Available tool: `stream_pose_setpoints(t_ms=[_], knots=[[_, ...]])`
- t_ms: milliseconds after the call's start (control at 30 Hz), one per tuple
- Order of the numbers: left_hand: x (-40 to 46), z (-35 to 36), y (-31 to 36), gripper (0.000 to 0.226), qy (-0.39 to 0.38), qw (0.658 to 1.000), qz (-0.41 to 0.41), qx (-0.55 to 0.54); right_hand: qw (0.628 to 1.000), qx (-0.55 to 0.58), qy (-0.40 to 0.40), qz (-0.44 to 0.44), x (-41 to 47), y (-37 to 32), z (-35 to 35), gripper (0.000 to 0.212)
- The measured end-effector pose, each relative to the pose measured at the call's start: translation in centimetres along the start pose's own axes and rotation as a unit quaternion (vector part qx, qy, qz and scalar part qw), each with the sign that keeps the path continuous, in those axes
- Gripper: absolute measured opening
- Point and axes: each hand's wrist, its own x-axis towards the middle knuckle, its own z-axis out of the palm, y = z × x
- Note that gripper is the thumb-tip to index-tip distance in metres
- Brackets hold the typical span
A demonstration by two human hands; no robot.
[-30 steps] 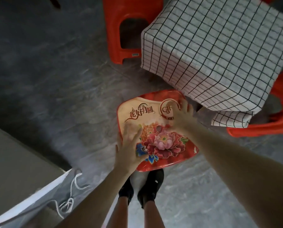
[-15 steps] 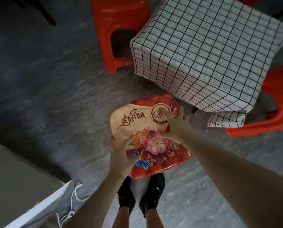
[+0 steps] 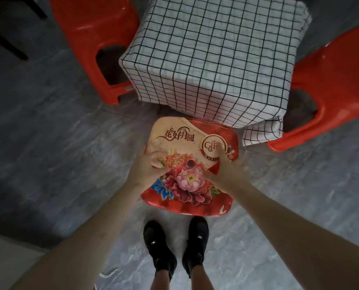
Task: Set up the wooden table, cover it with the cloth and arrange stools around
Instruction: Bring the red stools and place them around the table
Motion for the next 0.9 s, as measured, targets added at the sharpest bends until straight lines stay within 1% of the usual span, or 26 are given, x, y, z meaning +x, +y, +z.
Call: stream_pose_setpoints(t_ms=[67, 100, 167, 233, 300, 333, 400, 567, 700, 900], knots=[[0.4, -0.9, 0.5, 0.048, -0.007, 1.000, 0.019, 0.018, 1.000, 0.009, 0.007, -0.009, -1.0, 0.7, 0.4, 0.109], [0.2, -1.2, 0.4, 0.053, -0.019, 0.999, 0.028, 0.033, 1.000, 0.021, 0.009, -0.016, -1.6, 0.9, 0.6, 0.109], [-0.9, -1.6, -0.6, 0.070, -0.056, 0.995, 0.042, 0.067, 0.998, 0.057, 0.002, -0.027, -2.7, 1.7, 1.8, 0.113], [-2.0, -1.4, -2.2, 0.089, -0.077, 0.993, 0.045, 0.077, 0.994, 0.104, -0.015, -0.022, -3.5, 2.3, 3.0, 0.120], [-2.5, -1.0, -3.4, 0.103, -0.093, 0.993, 0.024, 0.066, 0.988, 0.151, -0.027, -0.008, -3.9, 2.5, 3.6, 0.123], [-2.6, -0.9, -3.6, 0.107, -0.101, 0.993, 0.008, 0.055, 0.986, 0.161, -0.030, -0.005, -3.9, 2.5, 3.6, 0.123], [-2.5, -0.7, -3.7, 0.108, -0.108, 0.993, -0.014, 0.051, 0.986, 0.165, -0.032, -0.003, -3.9, 2.3, 3.5, 0.125], [-2.7, -0.6, -3.4, 0.107, -0.109, 0.993, -0.033, 0.035, 0.983, 0.180, -0.026, 0.007, -4.2, 2.1, 3.7, 0.126], [-3.2, -0.6, -3.5, 0.106, -0.102, 0.994, -0.032, 0.027, 0.984, 0.179, -0.025, 0.014, -4.6, 2.0, 4.3, 0.126], [-2.2, -1.0, -3.6, 0.108, -0.092, 0.994, -0.024, 0.044, 0.983, 0.183, -0.027, 0.011, -3.6, 1.7, 3.7, 0.125]])
